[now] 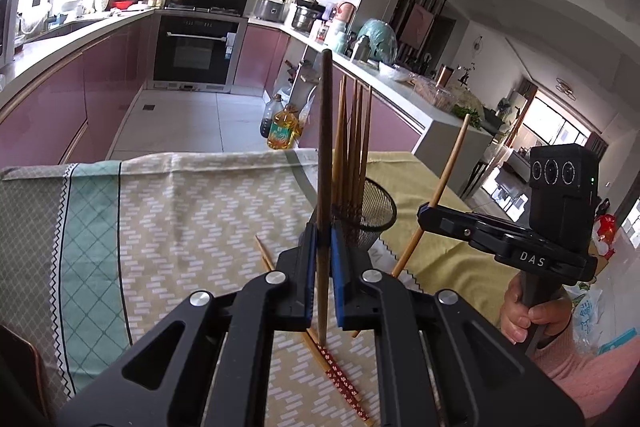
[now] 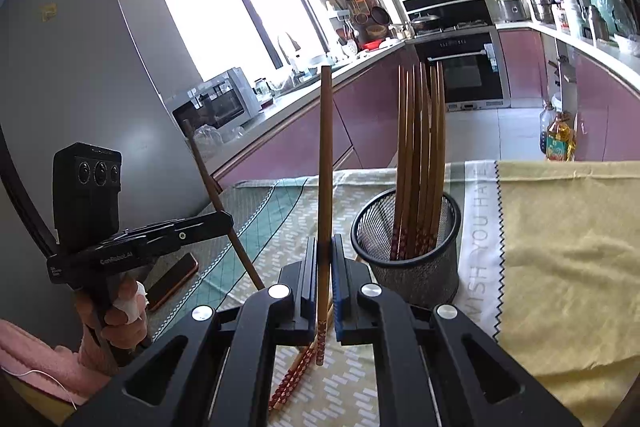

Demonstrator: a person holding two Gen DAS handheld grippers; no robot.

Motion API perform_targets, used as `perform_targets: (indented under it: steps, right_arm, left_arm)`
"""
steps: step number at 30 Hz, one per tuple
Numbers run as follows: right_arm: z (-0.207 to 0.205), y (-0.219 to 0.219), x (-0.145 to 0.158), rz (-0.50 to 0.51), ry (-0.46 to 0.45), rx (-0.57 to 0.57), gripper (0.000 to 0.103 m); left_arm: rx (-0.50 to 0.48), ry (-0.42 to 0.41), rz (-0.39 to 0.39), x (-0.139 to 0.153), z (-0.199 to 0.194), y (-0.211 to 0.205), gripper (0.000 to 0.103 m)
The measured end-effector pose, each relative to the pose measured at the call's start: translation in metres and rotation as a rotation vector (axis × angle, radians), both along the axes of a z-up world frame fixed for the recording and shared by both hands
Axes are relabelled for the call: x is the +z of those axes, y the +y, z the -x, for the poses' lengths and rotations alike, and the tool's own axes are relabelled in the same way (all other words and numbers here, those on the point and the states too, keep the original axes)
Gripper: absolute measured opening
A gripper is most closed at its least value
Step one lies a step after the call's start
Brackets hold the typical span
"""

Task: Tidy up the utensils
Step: 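Lift the right tool's chopstick upright over the cup while the left tool lifts its own, then lower both held chopsticks into the mesh cup and hold them there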

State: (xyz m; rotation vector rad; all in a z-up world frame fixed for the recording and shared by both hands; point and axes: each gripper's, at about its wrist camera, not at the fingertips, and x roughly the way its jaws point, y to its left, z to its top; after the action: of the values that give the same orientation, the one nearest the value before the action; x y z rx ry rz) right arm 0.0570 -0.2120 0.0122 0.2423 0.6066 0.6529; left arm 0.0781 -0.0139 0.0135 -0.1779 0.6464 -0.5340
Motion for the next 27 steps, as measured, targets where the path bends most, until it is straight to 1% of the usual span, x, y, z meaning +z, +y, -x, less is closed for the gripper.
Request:
perform_targets:
  steps: [11, 16, 27]
  right_arm:
    - [-0.003, -0.011, 0.022, 0.005, -0.063, -0.027, 0.006]
    - [-0.004, -0.014, 0.032, 0.012, -0.093, -0.037, 0.006]
    - [-0.008, -0.020, 0.043, 0.009, -0.122, -0.047, 0.006]
  left_arm:
    - [-0.011, -0.057, 0.030, 0.024, -0.011, -0.007, 0.008]
    - [-0.022, -0.071, 0.042, 0.034, -0.018, -0.011, 0.008]
    - [-0.037, -0.100, 0.036, 0.046, -0.024, -0.020, 0.008]
